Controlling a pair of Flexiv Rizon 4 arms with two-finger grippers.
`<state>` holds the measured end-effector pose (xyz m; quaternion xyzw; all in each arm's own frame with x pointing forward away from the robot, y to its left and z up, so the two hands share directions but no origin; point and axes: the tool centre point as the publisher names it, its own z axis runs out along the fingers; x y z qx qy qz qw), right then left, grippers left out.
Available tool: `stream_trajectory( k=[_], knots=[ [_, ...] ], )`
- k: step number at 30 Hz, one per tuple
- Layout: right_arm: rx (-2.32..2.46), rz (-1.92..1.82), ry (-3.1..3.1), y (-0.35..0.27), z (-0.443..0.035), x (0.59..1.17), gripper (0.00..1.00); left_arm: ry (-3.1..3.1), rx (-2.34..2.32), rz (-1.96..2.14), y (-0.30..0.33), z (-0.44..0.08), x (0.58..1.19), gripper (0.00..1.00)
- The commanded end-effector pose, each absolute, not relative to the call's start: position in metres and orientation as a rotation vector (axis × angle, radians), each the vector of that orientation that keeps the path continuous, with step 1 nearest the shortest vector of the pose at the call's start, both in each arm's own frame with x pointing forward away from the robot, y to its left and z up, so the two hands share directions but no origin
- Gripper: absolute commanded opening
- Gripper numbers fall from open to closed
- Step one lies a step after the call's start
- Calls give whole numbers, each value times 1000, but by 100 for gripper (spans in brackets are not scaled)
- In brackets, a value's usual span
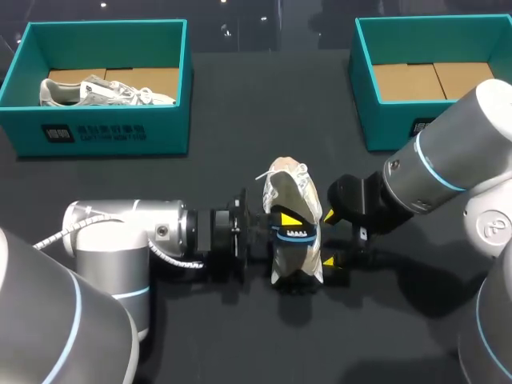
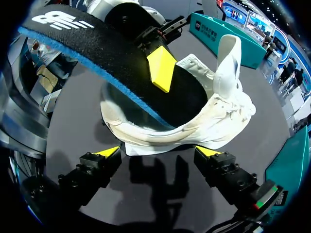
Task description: Take the shoe out of the shoebox, open the shoe tongue, remove and reinsert the insole, then place the shoe into the shoebox
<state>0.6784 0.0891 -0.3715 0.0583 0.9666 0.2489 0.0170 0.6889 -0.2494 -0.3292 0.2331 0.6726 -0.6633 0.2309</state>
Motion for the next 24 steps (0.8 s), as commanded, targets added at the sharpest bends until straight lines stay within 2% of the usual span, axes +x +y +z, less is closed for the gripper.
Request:
stream_trajectory(
  k=[1, 19, 20, 21, 24],
  knots=[
    [181, 774, 3002, 88, -372, 677, 100, 1862, 622, -1811, -254, -336, 695, 0],
    [181, 774, 3002, 88, -372, 677, 100, 1934, 569, -1773, -253, -335, 696, 0],
    [181, 774, 3002, 88, -372, 677, 100, 1939, 556, -1786, -252, -332, 695, 4],
    [181, 774, 3002, 88, -372, 677, 100, 1938, 557, -1784, -252, -330, 694, 11],
    [181, 774, 3002, 88, -372, 677, 100, 1946, 556, -1782, -253, -325, 691, 20]
  ],
)
